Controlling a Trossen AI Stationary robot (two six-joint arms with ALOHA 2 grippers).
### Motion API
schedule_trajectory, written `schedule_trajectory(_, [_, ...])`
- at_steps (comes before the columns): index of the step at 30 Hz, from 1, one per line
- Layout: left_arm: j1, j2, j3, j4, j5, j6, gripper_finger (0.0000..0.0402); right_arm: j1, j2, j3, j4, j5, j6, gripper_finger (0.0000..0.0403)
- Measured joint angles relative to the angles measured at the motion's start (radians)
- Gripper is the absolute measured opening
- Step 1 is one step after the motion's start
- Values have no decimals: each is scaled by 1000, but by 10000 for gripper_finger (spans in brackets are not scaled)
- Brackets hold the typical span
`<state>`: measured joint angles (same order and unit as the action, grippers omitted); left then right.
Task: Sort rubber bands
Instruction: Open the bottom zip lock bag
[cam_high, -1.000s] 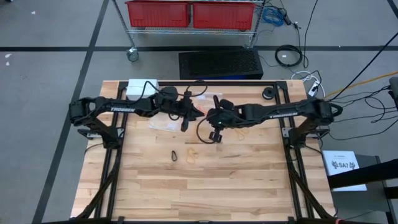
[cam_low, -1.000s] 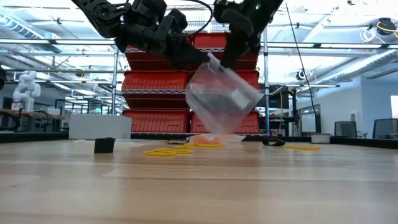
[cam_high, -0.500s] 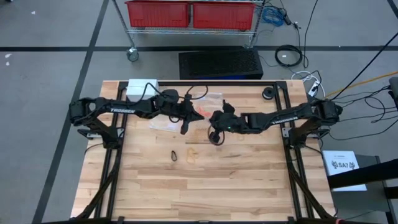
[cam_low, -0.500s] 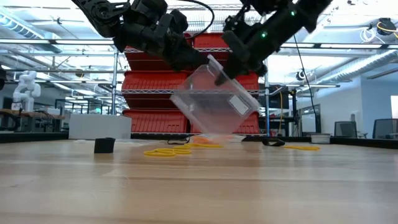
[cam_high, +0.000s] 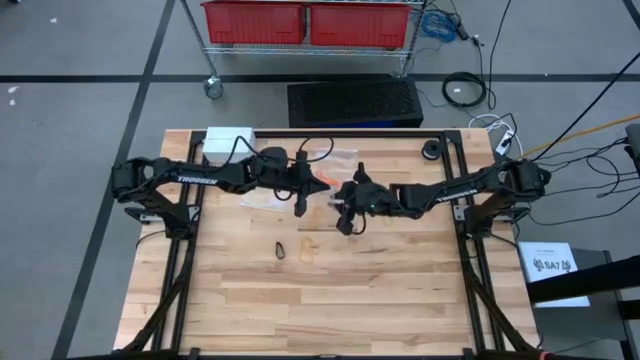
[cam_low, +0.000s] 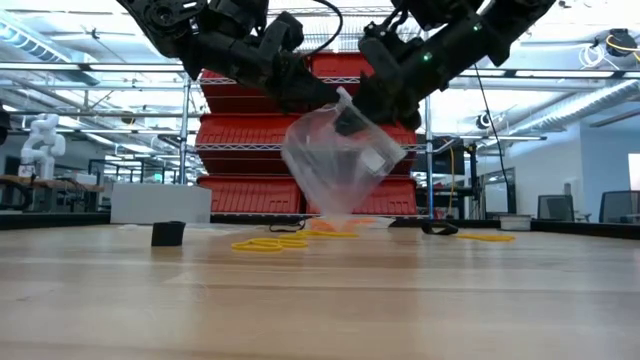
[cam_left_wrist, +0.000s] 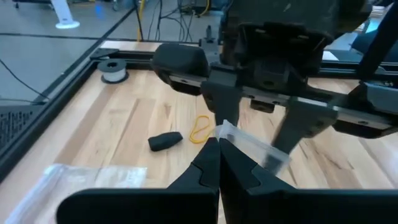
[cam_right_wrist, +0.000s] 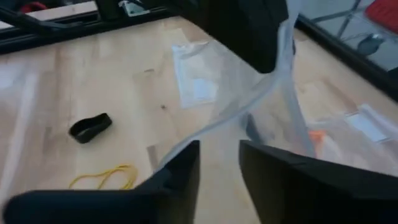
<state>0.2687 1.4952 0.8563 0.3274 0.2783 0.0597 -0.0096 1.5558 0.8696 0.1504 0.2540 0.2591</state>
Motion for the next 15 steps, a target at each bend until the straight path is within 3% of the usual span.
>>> schedule_trajectory(6, [16,0,0,-37,0,16,0,18,-54,22,-91,-52,10,184])
schedule_trajectory(15, [53,0,0,-63,5,26,0,60,-181,122,-377,-47,9,204])
